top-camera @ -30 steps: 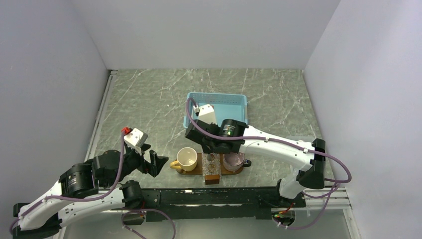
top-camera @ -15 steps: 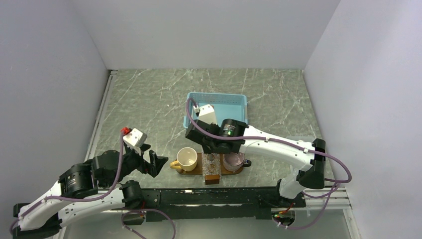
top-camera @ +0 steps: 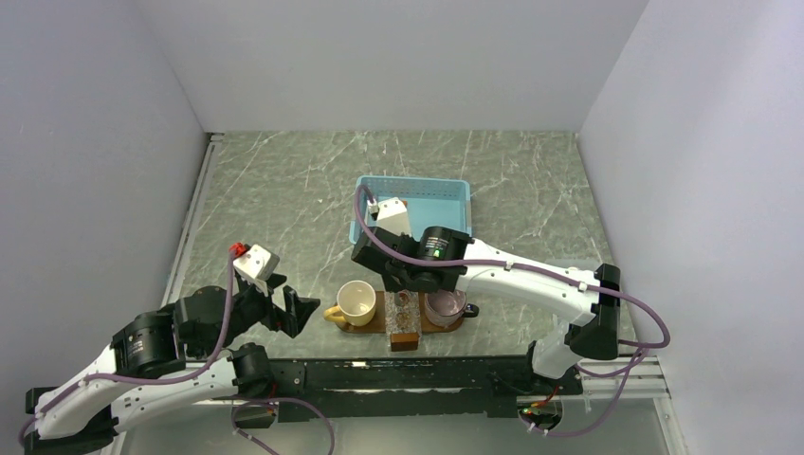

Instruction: Prepare toiletry sets of a toothbrush and toothpaste on the tray

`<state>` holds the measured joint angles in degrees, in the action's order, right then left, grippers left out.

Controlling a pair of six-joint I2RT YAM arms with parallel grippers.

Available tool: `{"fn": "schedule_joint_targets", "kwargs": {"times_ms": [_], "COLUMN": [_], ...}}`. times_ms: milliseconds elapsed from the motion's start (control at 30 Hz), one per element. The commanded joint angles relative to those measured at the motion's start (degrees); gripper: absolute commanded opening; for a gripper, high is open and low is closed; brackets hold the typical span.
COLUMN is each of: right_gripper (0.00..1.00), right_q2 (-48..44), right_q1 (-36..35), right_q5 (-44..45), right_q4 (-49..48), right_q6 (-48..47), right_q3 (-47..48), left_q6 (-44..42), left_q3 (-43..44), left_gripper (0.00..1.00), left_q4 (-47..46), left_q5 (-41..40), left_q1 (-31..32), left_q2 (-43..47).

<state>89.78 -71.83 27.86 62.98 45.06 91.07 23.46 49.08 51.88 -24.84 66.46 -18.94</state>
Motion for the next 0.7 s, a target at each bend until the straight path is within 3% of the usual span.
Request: {"fn": "schedule_joint_targets", "kwargs": {"times_ms": [0,667], "right_gripper": [0.0,0.0], "right_q2": [-0.98,-0.36], "right_q1": [-0.4,-0.47], "right_q5": [0.3,1.67], "right_q4": [0.83,1.31], "right_q6": [0.97,1.52], "right_q3": [0.42,-0.42], "left_q6": [0.44,0.44], "left_q3": [-0.07,-0.07], "left_gripper": [0.99,0.99], "left_q4": [-0.81,-0.81], "left_q5": [0.41,0.51], "left_q1": [0.25,0.25], "left_q2": [0.54,0.34]}}
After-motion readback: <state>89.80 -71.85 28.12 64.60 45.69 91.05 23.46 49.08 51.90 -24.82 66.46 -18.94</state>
